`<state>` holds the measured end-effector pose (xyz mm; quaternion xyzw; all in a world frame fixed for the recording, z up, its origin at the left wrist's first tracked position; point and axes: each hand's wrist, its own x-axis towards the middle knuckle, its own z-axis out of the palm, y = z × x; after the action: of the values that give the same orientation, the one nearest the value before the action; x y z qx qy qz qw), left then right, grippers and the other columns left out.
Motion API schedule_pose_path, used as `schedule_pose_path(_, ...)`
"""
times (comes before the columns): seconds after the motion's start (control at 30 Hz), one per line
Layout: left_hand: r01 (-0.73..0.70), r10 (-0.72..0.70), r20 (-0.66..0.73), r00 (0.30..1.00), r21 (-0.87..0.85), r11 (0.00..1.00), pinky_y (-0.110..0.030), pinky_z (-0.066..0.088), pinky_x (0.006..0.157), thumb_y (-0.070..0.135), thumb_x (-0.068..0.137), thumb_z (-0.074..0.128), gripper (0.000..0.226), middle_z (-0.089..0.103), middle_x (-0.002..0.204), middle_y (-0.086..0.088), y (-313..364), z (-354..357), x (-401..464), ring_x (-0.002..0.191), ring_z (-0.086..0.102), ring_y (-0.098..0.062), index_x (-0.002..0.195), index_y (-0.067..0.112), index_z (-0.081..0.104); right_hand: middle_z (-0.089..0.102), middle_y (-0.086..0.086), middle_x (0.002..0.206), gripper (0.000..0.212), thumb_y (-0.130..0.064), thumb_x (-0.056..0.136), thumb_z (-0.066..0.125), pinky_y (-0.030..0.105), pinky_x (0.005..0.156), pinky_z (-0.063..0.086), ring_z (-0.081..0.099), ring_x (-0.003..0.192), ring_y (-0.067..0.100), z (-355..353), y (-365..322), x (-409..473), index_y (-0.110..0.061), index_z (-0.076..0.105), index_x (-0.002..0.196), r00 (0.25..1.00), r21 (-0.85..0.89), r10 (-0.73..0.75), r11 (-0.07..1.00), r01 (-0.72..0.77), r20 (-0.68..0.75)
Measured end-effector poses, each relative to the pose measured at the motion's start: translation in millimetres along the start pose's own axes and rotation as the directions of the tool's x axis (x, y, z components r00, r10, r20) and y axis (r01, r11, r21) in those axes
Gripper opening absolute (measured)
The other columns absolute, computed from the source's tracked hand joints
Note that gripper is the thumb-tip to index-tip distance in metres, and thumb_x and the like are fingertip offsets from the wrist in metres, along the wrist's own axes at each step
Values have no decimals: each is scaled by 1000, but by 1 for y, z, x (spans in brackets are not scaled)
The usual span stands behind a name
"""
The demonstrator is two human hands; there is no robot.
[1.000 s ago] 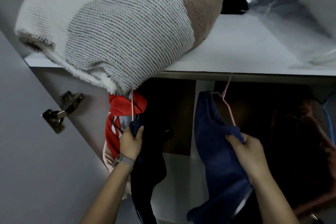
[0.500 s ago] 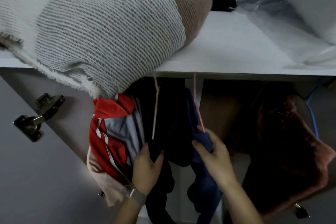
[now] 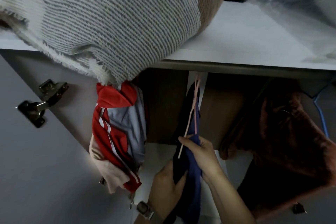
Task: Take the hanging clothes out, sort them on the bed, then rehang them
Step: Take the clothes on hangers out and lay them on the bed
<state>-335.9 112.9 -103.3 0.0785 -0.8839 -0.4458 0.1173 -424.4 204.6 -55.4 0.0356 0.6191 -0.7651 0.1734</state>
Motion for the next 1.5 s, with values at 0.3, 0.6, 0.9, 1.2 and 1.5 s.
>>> schedule_pose_path(0.3, -25, 31, 24, 999, -216, 976, -28, 45, 84, 49, 90, 44, 26, 52, 97, 16, -19, -27, 33, 88, 53, -1, 109, 31, 48, 39, 9, 56, 42, -20, 75, 73, 30, 57, 33, 40, 56, 17, -42, 1, -15, -2, 42, 54, 982, -263, -153, 948, 177, 109)
schedule_pose_path(0.6, -289, 289, -11, 957, 10, 957, -35, 43, 95, 44, 68, 65, 55, 49, 110, 21, 25, -5, 79, 106, 53, -12, 116, 29, 43, 43, -4, 41, 50, -3, 80, 72, 20, 47, 33, 40, 41, 6, -85, 1, -82, -19, 46, 40, 987, -393, -11, 916, 73, 157)
schedule_pose_path(0.9, -402, 402, 60, 913, -13, 915, -16, 32, 49, 21, 77, 71, 44, 52, 63, 19, 79, 35, 37, 79, 53, -8, 112, 38, 50, 53, 1, 52, 38, -49, 77, 62, 26, 56, 33, 43, 54, 14, -143, 2, -165, -19, 62, 53, 995, -387, -83, 917, 100, 60)
schedule_pose_path(1.2, -588, 547, 255, 798, 126, 799, -27, 48, 67, 54, 65, 49, 34, 41, 106, 16, 127, 52, -13, 96, 48, -5, 94, 44, 63, 48, -12, 42, 36, -18, 87, 68, 15, 51, 31, 39, 45, -4, -218, -3, -272, -23, 63, 51, 930, -632, -331, 758, 160, -161)
schedule_pose_path(1.5, -678, 665, 291, 688, -69, 732, -14, 38, 86, 48, 66, 59, 35, 54, 110, 22, 188, 102, -127, 109, 49, -3, 99, 36, 58, 44, -12, 41, 41, -48, 82, 67, 19, 48, 28, 36, 44, 0, -272, 17, -409, -26, 61, 48, 869, -600, -401, 784, 161, -290)
